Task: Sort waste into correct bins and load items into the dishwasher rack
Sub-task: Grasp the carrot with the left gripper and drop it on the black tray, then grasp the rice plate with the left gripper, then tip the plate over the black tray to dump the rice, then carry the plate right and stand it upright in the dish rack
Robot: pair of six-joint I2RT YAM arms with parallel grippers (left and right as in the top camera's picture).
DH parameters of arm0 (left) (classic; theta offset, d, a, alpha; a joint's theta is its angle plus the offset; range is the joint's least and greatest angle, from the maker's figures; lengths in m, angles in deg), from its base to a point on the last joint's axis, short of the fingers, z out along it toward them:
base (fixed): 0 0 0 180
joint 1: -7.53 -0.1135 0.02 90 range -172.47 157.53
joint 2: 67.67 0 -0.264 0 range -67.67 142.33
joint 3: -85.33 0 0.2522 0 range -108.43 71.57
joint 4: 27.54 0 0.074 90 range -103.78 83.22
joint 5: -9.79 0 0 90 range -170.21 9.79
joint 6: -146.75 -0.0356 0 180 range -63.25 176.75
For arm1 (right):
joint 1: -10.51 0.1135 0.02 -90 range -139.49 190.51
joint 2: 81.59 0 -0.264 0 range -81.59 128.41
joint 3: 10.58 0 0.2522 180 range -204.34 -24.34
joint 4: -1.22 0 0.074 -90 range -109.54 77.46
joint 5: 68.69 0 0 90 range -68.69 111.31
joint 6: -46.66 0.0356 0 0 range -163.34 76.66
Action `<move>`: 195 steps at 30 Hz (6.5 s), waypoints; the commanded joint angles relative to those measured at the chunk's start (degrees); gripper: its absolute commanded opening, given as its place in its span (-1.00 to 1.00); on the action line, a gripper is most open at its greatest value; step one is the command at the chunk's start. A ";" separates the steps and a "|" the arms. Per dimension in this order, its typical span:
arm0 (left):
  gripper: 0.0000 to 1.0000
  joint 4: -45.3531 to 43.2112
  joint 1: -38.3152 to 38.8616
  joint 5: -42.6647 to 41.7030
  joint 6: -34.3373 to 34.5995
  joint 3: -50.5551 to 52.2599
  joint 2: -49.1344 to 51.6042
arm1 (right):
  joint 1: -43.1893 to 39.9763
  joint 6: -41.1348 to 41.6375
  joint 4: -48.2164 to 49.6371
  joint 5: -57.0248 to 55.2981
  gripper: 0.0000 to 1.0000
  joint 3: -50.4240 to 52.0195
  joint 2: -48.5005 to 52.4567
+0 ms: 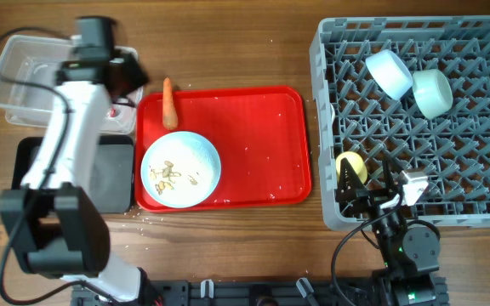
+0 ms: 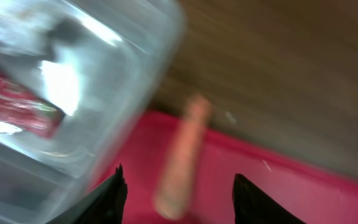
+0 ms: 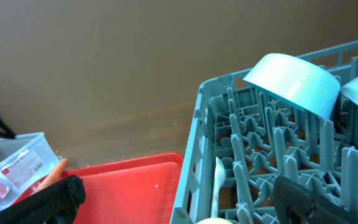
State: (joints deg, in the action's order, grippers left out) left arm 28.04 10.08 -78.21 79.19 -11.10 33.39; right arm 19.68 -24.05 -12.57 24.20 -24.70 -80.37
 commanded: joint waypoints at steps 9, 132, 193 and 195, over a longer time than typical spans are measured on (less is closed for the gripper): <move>0.18 -3.13 10.03 8.22 -4.22 3.82 13.35 | -0.15 0.39 0.20 -0.50 0.99 0.07 -0.28; -0.71 -6.34 37.11 15.43 3.48 24.15 1.88 | -0.15 0.42 0.17 -0.50 1.00 0.07 -0.28; -0.92 50.51 -67.58 -84.67 -65.75 17.53 -11.04 | -0.15 0.39 0.20 -0.50 1.00 0.07 -0.28; -0.92 51.06 -65.44 -84.50 -65.77 17.51 -11.45 | -0.15 0.39 0.17 -0.50 1.00 0.07 -0.28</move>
State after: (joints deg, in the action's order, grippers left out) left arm 78.29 -57.44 -159.70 16.28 6.12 23.48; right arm 19.68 -24.05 -12.53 24.20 -24.70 -80.33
